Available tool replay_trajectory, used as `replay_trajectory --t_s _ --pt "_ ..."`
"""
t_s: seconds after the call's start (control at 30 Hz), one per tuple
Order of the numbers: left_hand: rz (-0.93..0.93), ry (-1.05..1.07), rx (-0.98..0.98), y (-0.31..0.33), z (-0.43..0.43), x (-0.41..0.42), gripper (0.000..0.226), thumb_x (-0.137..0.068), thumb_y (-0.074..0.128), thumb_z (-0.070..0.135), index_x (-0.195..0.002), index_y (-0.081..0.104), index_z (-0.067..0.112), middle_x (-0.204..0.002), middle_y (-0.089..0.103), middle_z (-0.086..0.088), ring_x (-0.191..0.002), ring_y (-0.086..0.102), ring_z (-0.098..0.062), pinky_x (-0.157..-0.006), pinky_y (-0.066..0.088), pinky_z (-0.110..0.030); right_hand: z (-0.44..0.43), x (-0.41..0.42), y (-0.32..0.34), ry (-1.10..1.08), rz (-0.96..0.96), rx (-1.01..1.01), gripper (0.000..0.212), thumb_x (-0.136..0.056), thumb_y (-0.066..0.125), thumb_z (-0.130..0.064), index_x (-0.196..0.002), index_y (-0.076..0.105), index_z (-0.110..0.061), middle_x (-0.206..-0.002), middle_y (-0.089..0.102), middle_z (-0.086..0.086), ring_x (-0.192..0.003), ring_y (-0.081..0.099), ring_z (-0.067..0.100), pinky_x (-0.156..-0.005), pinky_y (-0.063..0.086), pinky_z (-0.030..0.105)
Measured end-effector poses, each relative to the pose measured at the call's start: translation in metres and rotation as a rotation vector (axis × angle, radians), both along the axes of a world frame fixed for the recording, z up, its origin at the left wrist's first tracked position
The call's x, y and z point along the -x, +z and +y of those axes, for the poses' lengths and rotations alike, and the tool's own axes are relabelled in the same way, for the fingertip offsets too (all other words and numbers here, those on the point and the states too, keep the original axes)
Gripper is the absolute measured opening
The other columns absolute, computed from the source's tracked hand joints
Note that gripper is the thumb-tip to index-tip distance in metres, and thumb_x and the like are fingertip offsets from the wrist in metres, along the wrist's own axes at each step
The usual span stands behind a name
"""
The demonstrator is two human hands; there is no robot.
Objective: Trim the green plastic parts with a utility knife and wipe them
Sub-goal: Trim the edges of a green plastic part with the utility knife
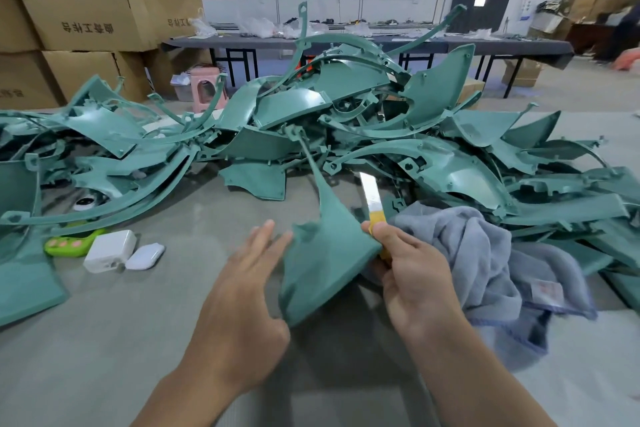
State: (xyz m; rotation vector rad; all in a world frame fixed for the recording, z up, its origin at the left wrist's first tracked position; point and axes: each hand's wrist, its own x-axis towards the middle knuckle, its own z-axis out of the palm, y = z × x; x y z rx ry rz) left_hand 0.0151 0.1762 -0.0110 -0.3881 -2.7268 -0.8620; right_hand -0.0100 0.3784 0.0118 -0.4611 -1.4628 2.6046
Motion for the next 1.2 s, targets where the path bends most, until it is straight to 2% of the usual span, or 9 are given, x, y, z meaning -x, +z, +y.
replay_trajectory --t_s 0.27,0.37,0.5,0.6,0.73,0.93,1.0,1.1,1.2 --pt "-0.27 -0.247 -0.259 0.003 0.006 -0.002 0.106 -0.049 0.065 0.048 -0.151 0.035 0.054 -0.154 0.025 0.045 -0.142 0.016 0.022 -0.124 0.02 -0.025 -0.011 -0.006 -0.001 0.002 0.054 -0.097 0.024 -0.093 0.069 -0.011 -0.072 0.082 -0.012 -0.081 0.077 0.009 -0.068 0.07 0.017 -0.071 0.058 0.035" --pt "-0.097 -0.178 -0.212 -0.004 0.017 -0.002 0.089 -0.074 0.073 0.049 -0.151 0.028 0.058 -0.149 0.033 0.044 -0.134 0.027 0.026 -0.113 0.023 -0.007 -0.022 -0.011 -0.002 0.125 0.18 -0.092 0.016 -0.086 0.071 -0.016 -0.077 0.082 -0.008 -0.085 0.077 0.014 -0.079 0.075 0.02 -0.073 0.06 0.028" --pt "0.156 -0.003 -0.243 -0.015 0.008 0.015 0.045 -0.095 0.07 0.022 -0.134 0.064 0.042 -0.117 0.063 0.038 -0.102 0.049 0.032 -0.087 0.034 0.005 -0.023 -0.011 -0.005 0.175 0.219 -0.167 0.023 -0.076 0.074 -0.03 -0.086 0.083 -0.01 -0.093 0.078 0.013 -0.091 0.073 0.023 -0.086 0.059 0.035" --pt "0.178 0.089 -0.417 -0.013 -0.003 0.02 0.02 -0.093 0.063 0.042 -0.111 0.07 0.045 -0.082 0.072 0.026 -0.076 0.064 0.007 -0.063 0.045 -0.009 -0.018 -0.01 -0.006 0.157 0.267 -0.342 0.017 -0.093 0.07 -0.019 -0.085 0.083 -0.012 -0.082 0.076 0.01 -0.077 0.066 0.016 -0.078 0.055 0.029" --pt "0.152 0.095 -0.398 -0.015 -0.007 0.021 0.022 -0.087 0.061 0.039 -0.102 0.061 0.056 -0.074 0.066 0.033 -0.068 0.061 0.009 -0.058 0.042 -0.008 -0.021 -0.015 -0.006 0.203 0.41 -0.645 0.022 -0.094 0.068 -0.029 -0.078 0.079 -0.019 -0.067 0.067 0.016 -0.055 0.053 0.018 -0.055 0.047 0.034" --pt "0.129 0.092 -0.405 -0.019 -0.013 0.023 0.014 -0.087 0.057 0.039 -0.095 0.062 0.049 -0.07 0.066 -0.001 -0.065 0.058 -0.02 -0.057 0.044 -0.029 -0.019 -0.007 -0.01 -0.058 0.176 -1.143 0.041 -0.097 0.059 -0.037 -0.065 0.062 -0.013 -0.054 0.061 0.001 -0.044 0.045 0.007 -0.047 0.041 0.03" --pt "0.115 0.071 -0.404 -0.018 -0.013 0.022 0.019 -0.088 0.058 0.036 -0.1 0.062 0.05 -0.069 0.066 0.004 -0.064 0.057 -0.015 -0.054 0.043 -0.024 -0.004 0.002 -0.004 -0.218 0.053 -1.142 0.04 -0.097 0.061 -0.03 -0.061 0.064 -0.013 -0.051 0.061 -0.004 -0.047 0.052 0.005 -0.044 0.037 0.017" --pt "0.096 0.058 -0.401 -0.015 -0.013 0.021 0.024 -0.089 0.059 0.031 -0.105 0.069 0.046 -0.069 0.064 0.028 -0.063 0.058 0.003 -0.056 0.041 -0.01 0.005 0.0 -0.001 -0.034 0.322 -0.94 0.036 -0.094 0.065 -0.025 -0.057 0.064 -0.021 -0.045 0.051 -0.006 -0.041 0.039 0.007 -0.043 0.03 0.018" --pt "-0.002 0.046 -0.503 -0.017 -0.018 0.025 0.017 -0.087 0.06 0.033 -0.094 0.074 0.038 -0.076 0.073 0.005 -0.066 0.064 -0.013 -0.067 0.055 -0.034 -0.002 -0.008 -0.001 0.297 0.483 -0.904 0.037 -0.093 0.064 -0.035 -0.062 0.063 -0.014 -0.048 0.047 -0.001 -0.046 0.037 0.008 -0.046 0.031 0.028"
